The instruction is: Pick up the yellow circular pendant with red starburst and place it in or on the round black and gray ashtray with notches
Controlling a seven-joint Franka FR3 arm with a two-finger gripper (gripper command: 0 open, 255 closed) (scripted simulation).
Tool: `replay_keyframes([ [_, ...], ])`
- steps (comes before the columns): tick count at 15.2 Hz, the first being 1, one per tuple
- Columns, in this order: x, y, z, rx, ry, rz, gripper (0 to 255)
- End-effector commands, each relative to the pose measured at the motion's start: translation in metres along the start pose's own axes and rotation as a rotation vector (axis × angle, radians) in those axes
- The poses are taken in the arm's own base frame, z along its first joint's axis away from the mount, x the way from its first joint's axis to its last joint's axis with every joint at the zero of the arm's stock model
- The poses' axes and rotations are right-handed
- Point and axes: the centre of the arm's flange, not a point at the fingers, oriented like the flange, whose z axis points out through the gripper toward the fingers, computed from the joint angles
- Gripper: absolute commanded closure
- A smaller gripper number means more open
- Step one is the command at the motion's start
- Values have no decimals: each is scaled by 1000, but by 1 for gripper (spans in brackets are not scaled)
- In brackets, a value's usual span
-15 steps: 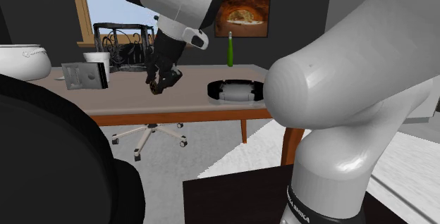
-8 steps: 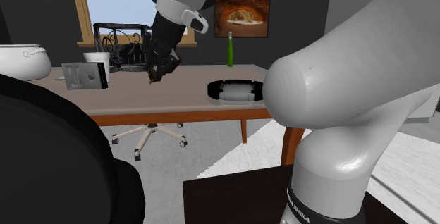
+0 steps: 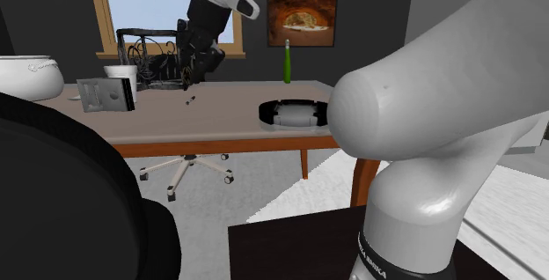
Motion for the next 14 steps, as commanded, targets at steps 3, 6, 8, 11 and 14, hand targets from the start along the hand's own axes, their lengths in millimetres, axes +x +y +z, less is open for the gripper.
replay_keyframes([
  [3, 9, -2, -18, -1, 0, 0, 255],
  [6, 43, 13, -31, -1, 0, 0, 255],
  [8, 66, 23, -40, -1, 0, 0, 255],
  [11, 100, 38, -54, -1, 0, 0, 255],
  [14, 134, 53, -68, -1, 0, 0, 255],
])
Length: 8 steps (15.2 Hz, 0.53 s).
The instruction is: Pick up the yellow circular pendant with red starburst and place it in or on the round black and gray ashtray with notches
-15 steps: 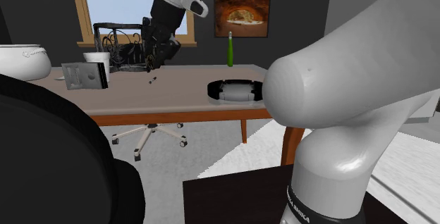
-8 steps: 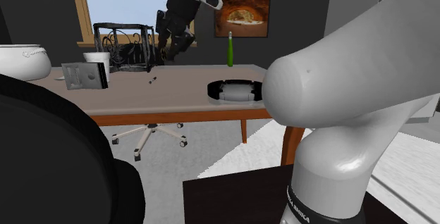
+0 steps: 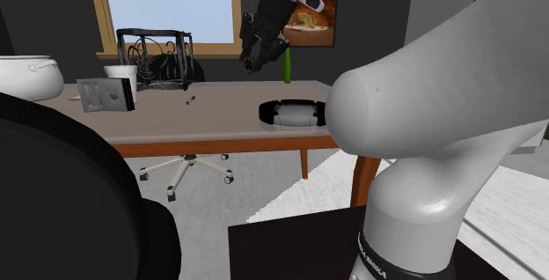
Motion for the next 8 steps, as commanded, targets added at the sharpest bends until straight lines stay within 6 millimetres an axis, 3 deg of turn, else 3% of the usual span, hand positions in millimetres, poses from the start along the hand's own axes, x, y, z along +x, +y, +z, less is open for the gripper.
replay_keyframes([
  [1, 23, 10, -6, 0, 0, -2, 255],
  [8, 102, 45, -38, 0, 0, -2, 255],
])
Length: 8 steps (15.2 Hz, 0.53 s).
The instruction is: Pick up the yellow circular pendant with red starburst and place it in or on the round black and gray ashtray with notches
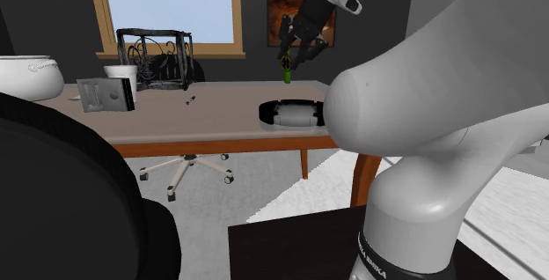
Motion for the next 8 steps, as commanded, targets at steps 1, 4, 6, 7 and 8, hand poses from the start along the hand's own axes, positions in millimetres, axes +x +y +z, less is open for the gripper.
replay_keyframes([
  [1, 24, 11, -8, -1, 0, -1, 255],
  [4, 29, 19, -1, -1, 0, -1, 255],
  [6, 30, 24, 8, -1, 0, -1, 255],
  [7, 31, 27, 12, -1, 0, -1, 255],
  [8, 31, 29, 17, -1, 0, -1, 255],
])
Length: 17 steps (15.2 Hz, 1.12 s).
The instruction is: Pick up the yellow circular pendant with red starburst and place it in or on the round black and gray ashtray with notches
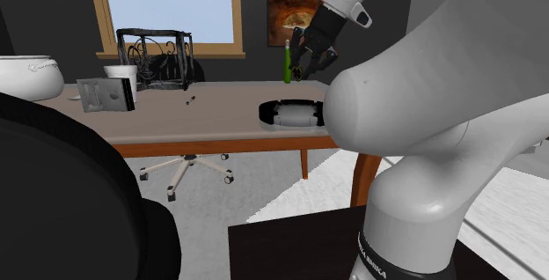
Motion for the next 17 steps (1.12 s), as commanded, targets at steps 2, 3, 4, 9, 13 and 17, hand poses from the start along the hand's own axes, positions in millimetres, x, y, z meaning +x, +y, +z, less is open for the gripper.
replay_keyframes([
  [2, 1, 7, 14, 0, 0, 0, 255],
  [3, 2, 10, 18, 0, 0, 0, 255],
  [4, 2, 13, 23, 0, 0, 0, 255],
  [9, 4, 25, 44, 0, 0, 0, 255],
  [13, 4, 25, 44, 0, 0, 0, 255],
  [17, 4, 25, 44, 0, 0, 0, 0],
])
